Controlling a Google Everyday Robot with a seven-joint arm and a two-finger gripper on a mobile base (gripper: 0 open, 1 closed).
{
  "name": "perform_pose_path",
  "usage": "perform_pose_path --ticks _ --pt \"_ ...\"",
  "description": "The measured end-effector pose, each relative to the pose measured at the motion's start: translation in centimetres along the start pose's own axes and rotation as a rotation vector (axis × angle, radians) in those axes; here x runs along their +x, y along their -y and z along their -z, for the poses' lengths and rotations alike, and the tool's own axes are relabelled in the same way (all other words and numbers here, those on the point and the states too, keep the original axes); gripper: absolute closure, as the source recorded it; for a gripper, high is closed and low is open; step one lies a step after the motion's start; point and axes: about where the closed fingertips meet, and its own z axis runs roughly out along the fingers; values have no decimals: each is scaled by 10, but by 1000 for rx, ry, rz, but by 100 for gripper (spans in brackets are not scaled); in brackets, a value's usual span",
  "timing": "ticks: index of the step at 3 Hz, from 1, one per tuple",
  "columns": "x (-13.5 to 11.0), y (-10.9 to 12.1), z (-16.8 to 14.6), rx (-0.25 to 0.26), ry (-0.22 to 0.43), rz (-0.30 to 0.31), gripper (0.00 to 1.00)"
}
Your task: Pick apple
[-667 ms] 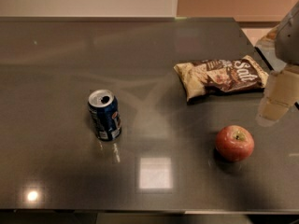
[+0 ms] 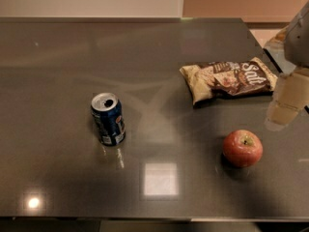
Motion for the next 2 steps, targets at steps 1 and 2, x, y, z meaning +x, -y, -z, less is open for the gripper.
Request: perform_pose_path --ticks 1,2 --pt "0 -6 -8 -56 40 33 0" --pt "1 -15 -22 -138 99 86 0"
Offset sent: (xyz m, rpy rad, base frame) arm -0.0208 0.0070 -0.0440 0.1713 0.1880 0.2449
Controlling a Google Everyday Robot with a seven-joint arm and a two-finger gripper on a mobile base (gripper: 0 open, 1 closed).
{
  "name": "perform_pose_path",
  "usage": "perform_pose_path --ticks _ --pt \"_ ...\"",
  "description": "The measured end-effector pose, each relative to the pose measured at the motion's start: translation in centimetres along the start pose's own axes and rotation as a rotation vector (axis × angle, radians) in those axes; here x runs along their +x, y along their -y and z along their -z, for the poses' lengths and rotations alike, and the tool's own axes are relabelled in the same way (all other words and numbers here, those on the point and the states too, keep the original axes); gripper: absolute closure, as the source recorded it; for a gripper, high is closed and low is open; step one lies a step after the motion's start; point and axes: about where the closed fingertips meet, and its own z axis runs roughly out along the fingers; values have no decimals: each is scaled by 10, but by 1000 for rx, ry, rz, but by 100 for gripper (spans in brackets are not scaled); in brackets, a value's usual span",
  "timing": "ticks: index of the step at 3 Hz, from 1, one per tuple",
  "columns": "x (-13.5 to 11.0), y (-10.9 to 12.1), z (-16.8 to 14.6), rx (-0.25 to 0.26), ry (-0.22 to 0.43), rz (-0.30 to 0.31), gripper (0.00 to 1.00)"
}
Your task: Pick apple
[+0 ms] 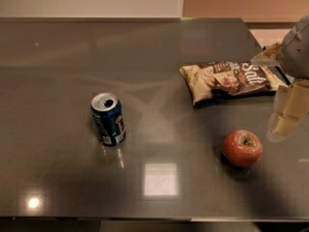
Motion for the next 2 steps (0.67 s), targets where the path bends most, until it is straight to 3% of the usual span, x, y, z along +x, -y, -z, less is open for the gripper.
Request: perform_pose_path --ticks 2 --pt "-1 -13 -25 -95 115 99 0"
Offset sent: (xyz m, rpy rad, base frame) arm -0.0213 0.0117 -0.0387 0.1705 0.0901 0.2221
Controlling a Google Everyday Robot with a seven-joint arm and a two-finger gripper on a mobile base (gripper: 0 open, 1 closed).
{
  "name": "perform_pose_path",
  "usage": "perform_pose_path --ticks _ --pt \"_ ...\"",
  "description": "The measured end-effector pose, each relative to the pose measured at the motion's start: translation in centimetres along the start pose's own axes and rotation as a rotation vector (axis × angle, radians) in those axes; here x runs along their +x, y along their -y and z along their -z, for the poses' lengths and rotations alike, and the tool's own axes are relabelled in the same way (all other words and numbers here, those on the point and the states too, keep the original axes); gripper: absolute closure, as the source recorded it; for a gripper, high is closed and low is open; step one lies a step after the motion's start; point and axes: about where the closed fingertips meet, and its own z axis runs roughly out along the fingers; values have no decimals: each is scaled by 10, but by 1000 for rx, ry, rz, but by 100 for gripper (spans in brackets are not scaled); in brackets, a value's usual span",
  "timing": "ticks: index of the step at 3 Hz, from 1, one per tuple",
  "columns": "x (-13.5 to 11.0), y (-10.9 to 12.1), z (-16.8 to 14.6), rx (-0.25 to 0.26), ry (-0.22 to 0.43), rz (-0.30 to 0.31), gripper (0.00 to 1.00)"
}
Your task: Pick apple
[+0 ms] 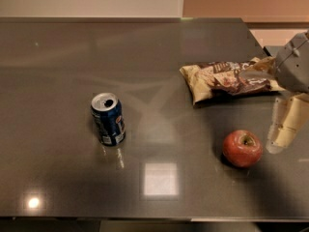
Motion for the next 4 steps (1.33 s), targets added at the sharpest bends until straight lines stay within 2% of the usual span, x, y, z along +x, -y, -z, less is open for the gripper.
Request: perform_pose_path --ticks 1,2,4 --pt "1 -2 -12 -24 57 42 0" --pt "7 -6 -22 -39 86 87 0" --pt "24 -24 -41 -76 109 144 0"
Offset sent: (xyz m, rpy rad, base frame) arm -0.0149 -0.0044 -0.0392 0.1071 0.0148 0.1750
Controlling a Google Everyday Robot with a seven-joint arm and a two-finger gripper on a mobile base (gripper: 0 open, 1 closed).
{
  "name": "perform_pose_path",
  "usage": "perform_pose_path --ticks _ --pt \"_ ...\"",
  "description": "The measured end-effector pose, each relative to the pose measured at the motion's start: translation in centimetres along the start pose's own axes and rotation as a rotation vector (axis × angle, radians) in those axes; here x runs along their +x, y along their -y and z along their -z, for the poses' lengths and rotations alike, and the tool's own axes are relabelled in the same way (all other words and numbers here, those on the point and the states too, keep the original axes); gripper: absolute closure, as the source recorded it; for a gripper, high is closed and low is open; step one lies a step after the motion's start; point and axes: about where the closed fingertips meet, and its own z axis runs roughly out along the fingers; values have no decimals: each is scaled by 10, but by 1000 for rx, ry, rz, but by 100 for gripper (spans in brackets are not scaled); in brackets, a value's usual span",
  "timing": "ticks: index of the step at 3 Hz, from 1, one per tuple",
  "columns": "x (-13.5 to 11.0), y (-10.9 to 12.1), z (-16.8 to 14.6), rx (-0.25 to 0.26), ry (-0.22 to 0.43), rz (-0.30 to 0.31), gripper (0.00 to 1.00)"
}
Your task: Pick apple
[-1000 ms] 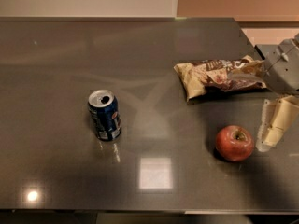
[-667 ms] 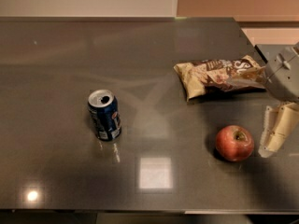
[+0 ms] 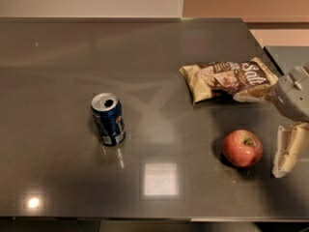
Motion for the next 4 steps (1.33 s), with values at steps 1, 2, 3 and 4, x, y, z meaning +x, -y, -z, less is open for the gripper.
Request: perform_pose_path --ticks 1,2,3,4 --pt "3 -14 -7 -22 12 18 0" --pt "2 -25 -14 -34 17 38 17" --pt "2 -29 -20 -37 19 47 40" --pt "2 -27 -21 -29 14 47 63"
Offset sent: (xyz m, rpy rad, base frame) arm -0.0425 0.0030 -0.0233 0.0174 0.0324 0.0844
